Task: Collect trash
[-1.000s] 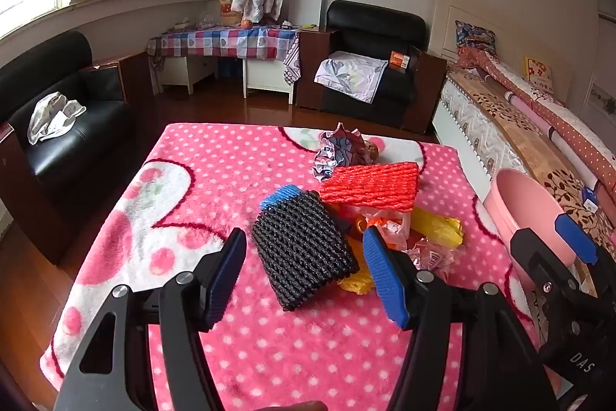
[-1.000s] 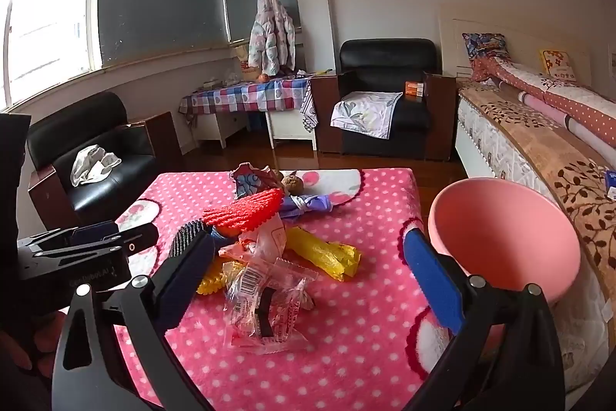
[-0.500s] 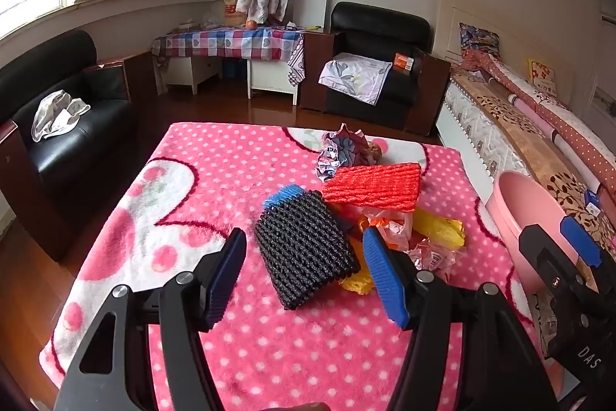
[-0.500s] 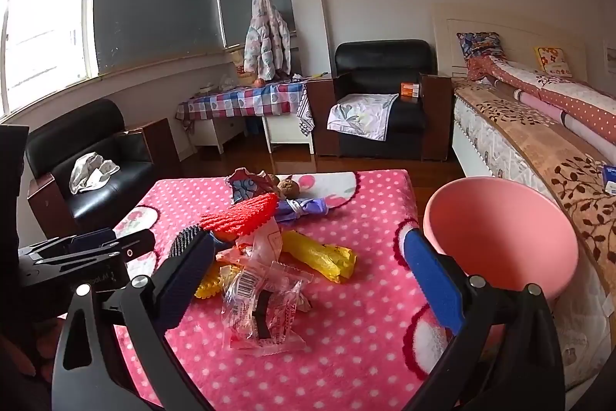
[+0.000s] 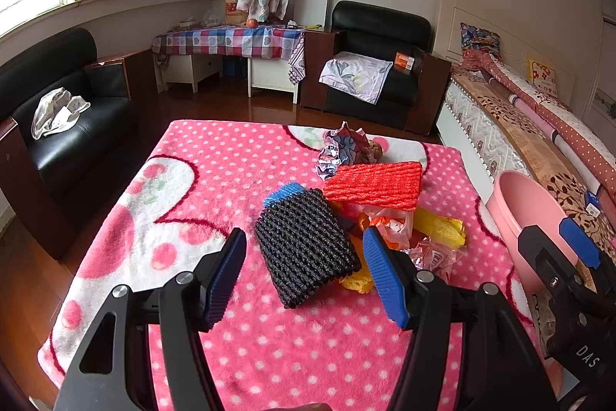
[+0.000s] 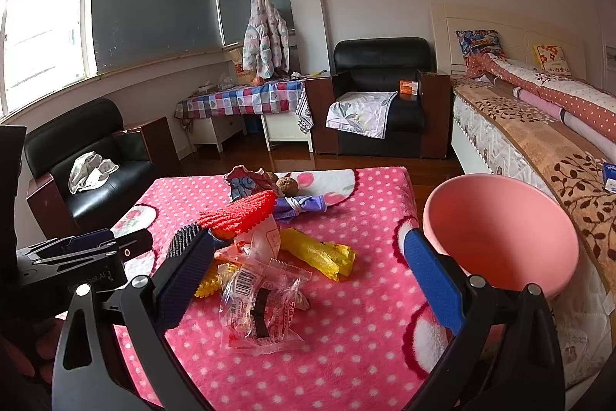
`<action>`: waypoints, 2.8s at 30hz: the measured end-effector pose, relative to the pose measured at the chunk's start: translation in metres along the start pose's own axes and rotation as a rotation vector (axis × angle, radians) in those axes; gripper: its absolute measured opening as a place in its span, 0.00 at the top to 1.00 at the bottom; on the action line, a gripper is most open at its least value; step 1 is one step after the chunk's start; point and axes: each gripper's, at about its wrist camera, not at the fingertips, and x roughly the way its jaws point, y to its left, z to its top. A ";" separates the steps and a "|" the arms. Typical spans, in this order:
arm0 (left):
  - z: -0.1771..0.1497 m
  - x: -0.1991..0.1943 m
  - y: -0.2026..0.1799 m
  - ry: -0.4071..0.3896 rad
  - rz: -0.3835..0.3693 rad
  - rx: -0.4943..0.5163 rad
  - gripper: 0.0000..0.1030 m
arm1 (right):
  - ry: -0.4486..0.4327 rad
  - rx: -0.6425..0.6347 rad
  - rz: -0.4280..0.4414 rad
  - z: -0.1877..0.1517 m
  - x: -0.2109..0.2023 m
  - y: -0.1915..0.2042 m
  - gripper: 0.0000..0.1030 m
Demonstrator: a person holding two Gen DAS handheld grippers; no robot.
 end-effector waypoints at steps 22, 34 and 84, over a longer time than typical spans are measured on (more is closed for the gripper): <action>-0.006 0.003 0.002 0.004 0.000 -0.005 0.39 | 0.000 0.001 0.000 0.000 -0.001 0.000 0.04; -0.006 0.004 0.002 0.006 0.000 -0.006 0.39 | 0.000 0.002 0.000 0.000 0.000 0.000 0.04; -0.036 0.012 0.017 0.086 -0.132 0.124 0.48 | 0.152 0.000 0.092 -0.032 0.017 -0.017 0.18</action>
